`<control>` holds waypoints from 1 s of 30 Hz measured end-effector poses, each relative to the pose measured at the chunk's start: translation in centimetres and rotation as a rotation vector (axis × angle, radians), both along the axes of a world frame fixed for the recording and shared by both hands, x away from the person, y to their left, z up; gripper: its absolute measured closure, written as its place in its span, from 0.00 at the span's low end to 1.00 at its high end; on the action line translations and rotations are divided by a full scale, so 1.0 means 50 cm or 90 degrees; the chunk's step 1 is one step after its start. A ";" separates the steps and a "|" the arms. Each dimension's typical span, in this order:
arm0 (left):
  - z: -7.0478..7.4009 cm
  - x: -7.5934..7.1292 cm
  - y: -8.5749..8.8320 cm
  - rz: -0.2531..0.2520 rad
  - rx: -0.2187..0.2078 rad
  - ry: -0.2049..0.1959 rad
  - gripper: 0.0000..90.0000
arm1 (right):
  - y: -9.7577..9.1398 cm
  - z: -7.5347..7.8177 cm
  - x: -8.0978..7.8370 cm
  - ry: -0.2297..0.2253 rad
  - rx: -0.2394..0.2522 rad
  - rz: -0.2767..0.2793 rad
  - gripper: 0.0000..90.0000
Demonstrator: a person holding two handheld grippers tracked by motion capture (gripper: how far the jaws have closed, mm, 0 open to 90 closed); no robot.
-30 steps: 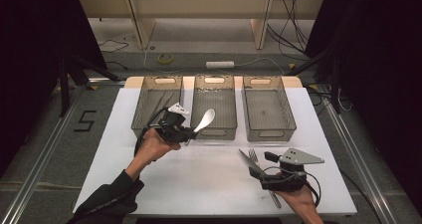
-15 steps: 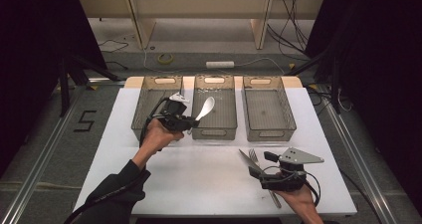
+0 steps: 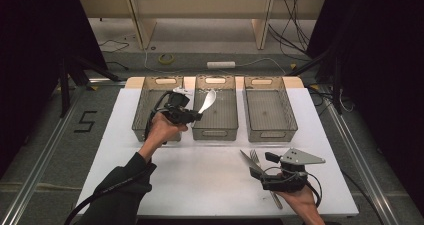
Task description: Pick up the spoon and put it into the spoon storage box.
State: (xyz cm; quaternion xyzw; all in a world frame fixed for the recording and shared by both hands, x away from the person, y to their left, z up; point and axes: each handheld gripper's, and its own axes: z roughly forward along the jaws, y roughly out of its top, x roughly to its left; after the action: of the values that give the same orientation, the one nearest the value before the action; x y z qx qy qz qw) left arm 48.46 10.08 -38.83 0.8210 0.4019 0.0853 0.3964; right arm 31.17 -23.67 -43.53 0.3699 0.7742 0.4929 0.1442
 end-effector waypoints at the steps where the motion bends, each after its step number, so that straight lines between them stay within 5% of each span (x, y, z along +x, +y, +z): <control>1: 0.000 0.003 -0.001 0.004 -0.002 0.000 0.84 | 0.000 0.000 0.000 0.001 0.000 0.000 0.24; 15: 0.003 0.041 -0.021 0.028 -0.010 0.002 0.84 | 0.000 0.000 0.000 -0.001 0.001 0.002 0.24; 19: 0.004 0.049 -0.031 0.030 -0.031 0.003 0.84 | 0.000 0.001 0.000 -0.002 0.001 0.002 0.24; 30: -0.002 0.073 -0.047 0.047 -0.020 0.007 0.84 | -0.003 0.001 -0.001 -0.001 0.002 0.002 0.24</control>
State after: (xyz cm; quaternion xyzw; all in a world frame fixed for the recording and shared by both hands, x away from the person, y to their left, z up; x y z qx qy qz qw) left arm 52.11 7.70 -38.94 0.8000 0.4351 0.0889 0.4035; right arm 31.10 -23.79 -43.49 0.3684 0.7741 0.4944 0.1434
